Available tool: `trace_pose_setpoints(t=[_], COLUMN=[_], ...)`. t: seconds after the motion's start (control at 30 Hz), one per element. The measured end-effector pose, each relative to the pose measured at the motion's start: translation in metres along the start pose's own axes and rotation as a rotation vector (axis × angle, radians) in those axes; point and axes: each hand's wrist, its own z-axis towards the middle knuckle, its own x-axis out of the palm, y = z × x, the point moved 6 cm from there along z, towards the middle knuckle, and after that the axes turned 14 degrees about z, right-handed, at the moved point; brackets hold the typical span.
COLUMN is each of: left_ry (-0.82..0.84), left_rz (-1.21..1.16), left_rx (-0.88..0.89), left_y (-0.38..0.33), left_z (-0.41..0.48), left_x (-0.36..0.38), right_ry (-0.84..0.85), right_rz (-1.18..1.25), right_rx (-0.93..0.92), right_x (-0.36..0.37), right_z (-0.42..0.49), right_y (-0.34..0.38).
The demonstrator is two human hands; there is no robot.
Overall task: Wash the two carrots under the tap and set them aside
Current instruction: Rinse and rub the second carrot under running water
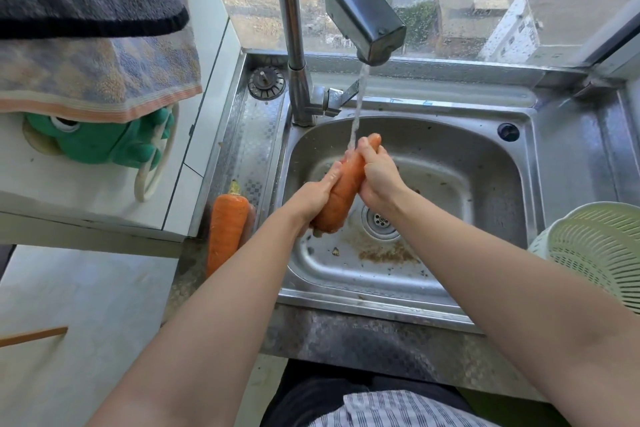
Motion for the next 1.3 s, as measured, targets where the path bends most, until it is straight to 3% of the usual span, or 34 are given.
trace_pose_setpoints(t=[0.1, 0.23, 0.37, 0.57, 0.67, 0.73, 0.87, 0.97, 1.07, 1.17, 1.23, 1.3], left_ry=[-0.047, -0.043, 0.025, -0.055, -0.107, -0.155, -0.226, -0.199, -0.276, -0.468, -0.535, -0.539], left_rz=[-0.023, -0.087, -0.064, -0.121, -0.093, -0.108, -0.142, -0.142, 0.033, 0.401, 0.631, 0.71], left_rx=[0.047, -0.009, -0.026, -0.042, -0.023, -0.02, -0.059, -0.086, -0.109, -0.141, -0.147, -0.126], left_y=[-0.005, 0.003, 0.005, 0.011, 0.01, 0.008, 0.009, 0.009, 0.003, -0.01, -0.017, -0.02], left_z=[-0.001, -0.004, -0.007, -0.001, 0.0, -0.001, 0.004, 0.009, 0.013, 0.013, 0.013, 0.018], left_x=[0.004, -0.005, -0.003, -0.01, -0.01, -0.01, -0.008, -0.005, -0.011, -0.022, -0.025, -0.027], right_ry=[-0.103, 0.035, -0.027, 0.12, 0.056, 0.065, 0.244, 0.254, 0.224, 0.208, 0.224, 0.253], right_rz=[-0.064, 0.096, 0.056, -0.043, -0.17, -0.29, -0.546, -0.539, -0.495, -0.464, -0.508, -0.611], right_rx=[0.044, 0.151, 0.082, 0.058, 0.035, 0.119, 0.388, 0.393, 0.377, 0.349, 0.31, 0.269], right_x=[-0.001, 0.005, 0.005, 0.011, 0.01, 0.01, 0.005, -0.002, -0.01, -0.012, -0.015, -0.021], right_z=[0.001, -0.002, -0.001, -0.006, -0.003, -0.005, -0.026, -0.027, -0.024, -0.022, -0.02, -0.016], right_y=[-0.004, -0.006, -0.008, 0.002, 0.007, 0.003, -0.012, -0.009, -0.006, -0.007, -0.005, 0.002])
